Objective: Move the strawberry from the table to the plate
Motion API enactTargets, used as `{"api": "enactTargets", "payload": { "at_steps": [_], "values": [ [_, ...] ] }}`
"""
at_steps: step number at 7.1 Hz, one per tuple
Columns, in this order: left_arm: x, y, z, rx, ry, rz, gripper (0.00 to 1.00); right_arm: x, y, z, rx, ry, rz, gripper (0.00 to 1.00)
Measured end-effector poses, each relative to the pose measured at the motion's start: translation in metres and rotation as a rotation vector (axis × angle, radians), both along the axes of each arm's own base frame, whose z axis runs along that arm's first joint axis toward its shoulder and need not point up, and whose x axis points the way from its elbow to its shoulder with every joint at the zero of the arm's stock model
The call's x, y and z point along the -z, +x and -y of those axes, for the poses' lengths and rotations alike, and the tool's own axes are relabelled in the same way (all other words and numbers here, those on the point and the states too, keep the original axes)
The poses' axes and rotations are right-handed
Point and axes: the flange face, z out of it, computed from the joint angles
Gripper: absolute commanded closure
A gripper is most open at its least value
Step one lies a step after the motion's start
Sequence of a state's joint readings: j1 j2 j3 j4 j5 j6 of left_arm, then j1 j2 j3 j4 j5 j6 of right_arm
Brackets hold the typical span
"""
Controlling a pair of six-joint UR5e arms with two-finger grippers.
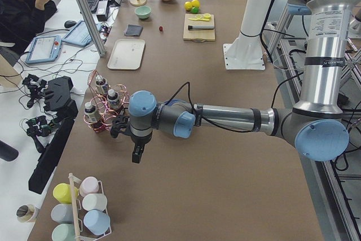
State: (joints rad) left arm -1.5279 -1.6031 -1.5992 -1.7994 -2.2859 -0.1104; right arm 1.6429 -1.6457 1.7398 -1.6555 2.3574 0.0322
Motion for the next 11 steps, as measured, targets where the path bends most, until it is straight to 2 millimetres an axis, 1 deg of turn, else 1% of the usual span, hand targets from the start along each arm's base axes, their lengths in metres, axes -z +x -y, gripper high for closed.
{"api": "enactTargets", "payload": {
  "at_steps": [6,9,10,11],
  "values": [
    [-0.001,0.000,-0.002,-0.002,0.001,0.001,0.02,-0.001,0.000,-0.001,0.000,-0.002,-0.002,0.00],
    [-0.012,0.002,-0.005,-0.009,-0.014,0.002,0.02,-0.001,0.000,-0.001,-0.001,-0.004,-0.002,0.00],
    [-0.008,0.003,-0.005,-0.010,0.000,0.001,0.02,-0.002,0.000,-0.002,-0.001,-0.005,-0.002,0.00],
    [0.001,0.004,-0.004,-0.013,0.035,-0.009,0.02,-0.002,0.000,-0.002,-0.001,-0.005,-0.002,0.00]
  ]
}}
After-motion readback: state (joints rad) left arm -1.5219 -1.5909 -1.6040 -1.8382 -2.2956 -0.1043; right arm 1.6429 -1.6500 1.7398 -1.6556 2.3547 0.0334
